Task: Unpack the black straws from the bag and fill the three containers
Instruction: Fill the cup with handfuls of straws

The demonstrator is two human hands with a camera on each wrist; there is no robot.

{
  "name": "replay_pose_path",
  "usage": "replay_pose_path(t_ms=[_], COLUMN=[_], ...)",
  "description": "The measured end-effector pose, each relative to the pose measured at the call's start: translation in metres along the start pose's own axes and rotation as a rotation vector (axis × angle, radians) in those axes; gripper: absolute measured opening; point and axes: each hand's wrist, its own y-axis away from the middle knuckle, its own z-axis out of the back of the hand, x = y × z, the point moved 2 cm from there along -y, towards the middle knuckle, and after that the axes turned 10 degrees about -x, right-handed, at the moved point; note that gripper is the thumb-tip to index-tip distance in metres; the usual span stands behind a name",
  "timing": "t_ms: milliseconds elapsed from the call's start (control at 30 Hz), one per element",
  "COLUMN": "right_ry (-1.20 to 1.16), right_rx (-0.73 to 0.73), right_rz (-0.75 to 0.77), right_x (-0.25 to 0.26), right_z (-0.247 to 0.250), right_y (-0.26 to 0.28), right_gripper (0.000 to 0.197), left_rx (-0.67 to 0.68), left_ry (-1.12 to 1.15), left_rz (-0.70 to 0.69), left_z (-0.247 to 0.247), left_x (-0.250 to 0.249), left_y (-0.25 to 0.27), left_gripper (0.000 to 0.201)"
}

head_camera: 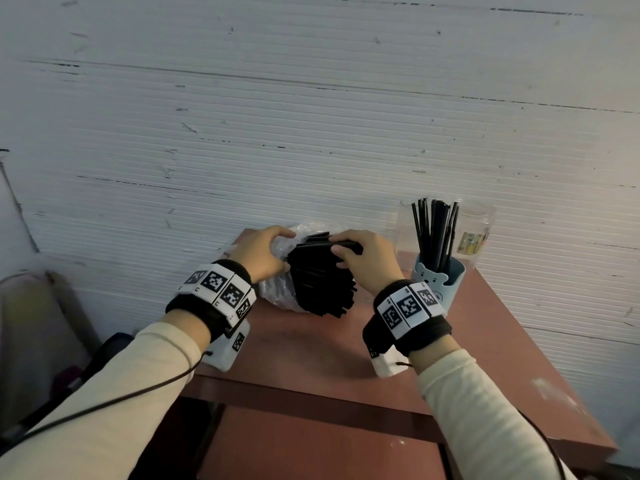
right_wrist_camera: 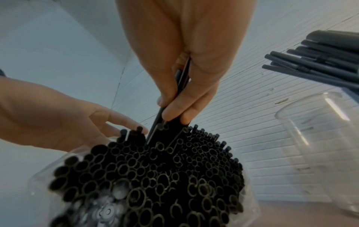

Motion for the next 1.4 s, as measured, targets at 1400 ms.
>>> replay_pose_path(t_ms=[1400], right_ry=[0.080], right_rx=[0.037], right_rz=[0.127], right_x=[-0.003], right_z=[0.083], right_y=[0.008], right_gripper=[0.020], left_rx=[0.192], left_ry=[-0.333], left_rz=[-0.401], left_z=[-0.065], left_x=[-0.092], left_y=[-0.034], left_gripper=[0.011])
